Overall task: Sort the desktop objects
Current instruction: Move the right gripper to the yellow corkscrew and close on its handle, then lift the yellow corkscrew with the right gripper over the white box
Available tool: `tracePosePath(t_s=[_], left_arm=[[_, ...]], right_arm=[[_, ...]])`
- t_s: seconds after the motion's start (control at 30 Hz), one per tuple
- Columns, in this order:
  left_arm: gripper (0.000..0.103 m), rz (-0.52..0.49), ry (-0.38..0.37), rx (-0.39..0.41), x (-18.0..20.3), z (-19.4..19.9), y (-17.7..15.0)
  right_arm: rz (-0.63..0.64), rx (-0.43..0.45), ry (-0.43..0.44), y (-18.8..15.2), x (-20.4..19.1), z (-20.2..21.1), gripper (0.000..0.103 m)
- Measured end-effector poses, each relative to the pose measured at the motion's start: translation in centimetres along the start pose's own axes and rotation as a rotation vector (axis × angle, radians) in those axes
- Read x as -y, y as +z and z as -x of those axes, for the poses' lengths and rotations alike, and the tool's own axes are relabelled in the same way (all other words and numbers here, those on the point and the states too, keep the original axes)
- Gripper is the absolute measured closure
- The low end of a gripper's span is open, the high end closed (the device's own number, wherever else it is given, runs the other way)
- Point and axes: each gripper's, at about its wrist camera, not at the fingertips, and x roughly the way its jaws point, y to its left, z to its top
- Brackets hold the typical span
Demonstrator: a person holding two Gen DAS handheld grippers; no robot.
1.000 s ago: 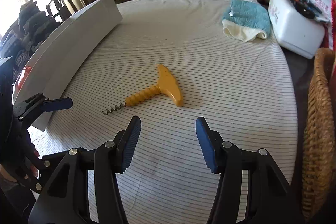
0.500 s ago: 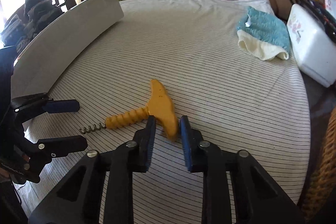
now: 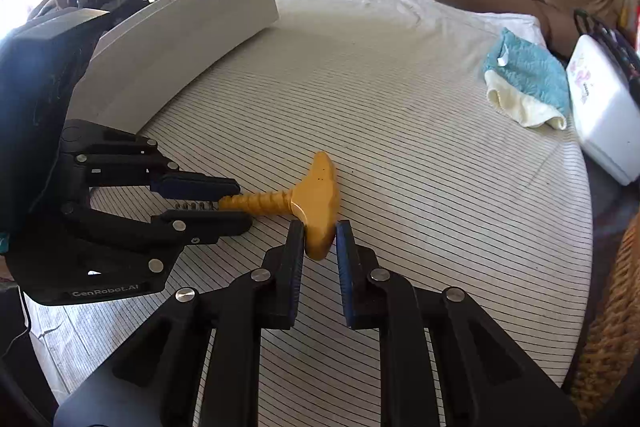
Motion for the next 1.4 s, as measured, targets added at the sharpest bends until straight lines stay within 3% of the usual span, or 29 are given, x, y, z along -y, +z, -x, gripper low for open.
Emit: tracePosePath(t_s=[0.07, 0.13, 0.2, 0.3, 0.43, 0.53, 0.57, 0.6, 0.67, 0.73, 0.87, 0.97, 1.27, 1.4], left_arm=[[0.082, -0.021, -0.013, -0.022, 0.2, -0.1, 0.2], [0.074, -0.044, -0.024, -0.038, 0.5, -0.2, 0.4], [0.073, -0.087, 0.005, -0.045, 1.1, -0.3, 0.4], [0.085, -0.097, 0.020, -0.055, 1.3, -0.3, 0.5], [0.086, -0.020, -0.055, -0.079, 0.4, -0.2, 0.6], [0.086, 0.055, -0.109, -0.079, -0.3, -0.1, 0.2], [0.086, 0.076, -0.128, -0.074, -0.5, 0.0, 0.0], [0.086, 0.093, -0.143, -0.067, -0.7, 0.0, -0.2], [0.086, 0.113, -0.165, -0.055, -1.0, 0.1, -0.5], [0.086, 0.107, -0.162, -0.046, -0.7, 0.1, -0.7], [0.086, 0.105, -0.160, -0.038, -0.5, 0.1, -0.7], [0.087, 0.100, -0.159, -0.034, -0.5, 0.2, -0.8], [0.089, 0.111, -0.156, -0.014, -0.3, 0.5, -1.2], [0.089, 0.110, -0.125, 0.012, 0.1, 1.9, -1.5]], right_arm=[[-0.012, 0.007, 0.015, 0.0, 0.3, 0.1, 0.088], [-0.024, 0.012, 0.035, -0.1, 0.6, 0.3, 0.088], [-0.026, 0.013, 0.045, -0.2, 0.8, 0.4, 0.088], [-0.025, 0.019, 0.045, -0.3, 0.8, 0.8, 0.088], [-0.081, 0.028, 0.090, -0.3, 2.0, 1.2, 0.088], [-0.266, 0.006, 0.195, -0.5, 4.4, 0.7, 0.077], [-0.350, 0.002, 0.240, -0.7, 5.4, 0.4, 0.066], [-0.427, 0.003, 0.300, -1.0, 6.3, 0.0, 0.063], [-0.563, 0.010, 0.423, -1.5, 7.8, -1.0, 0.063], [-0.656, 0.011, 0.467, -1.6, 8.6, -2.0, 0.063], [-0.710, -0.016, 0.517, -1.0, 8.1, -4.2, 0.066], [-0.719, -0.031, 0.520, -0.9, 7.4, -5.4, 0.086], [-0.757, 0.018, 0.616, -0.8, 6.9, -4.8, 0.089], [-0.727, 0.026, 0.603, -0.3, 5.9, -3.8, 0.089]])
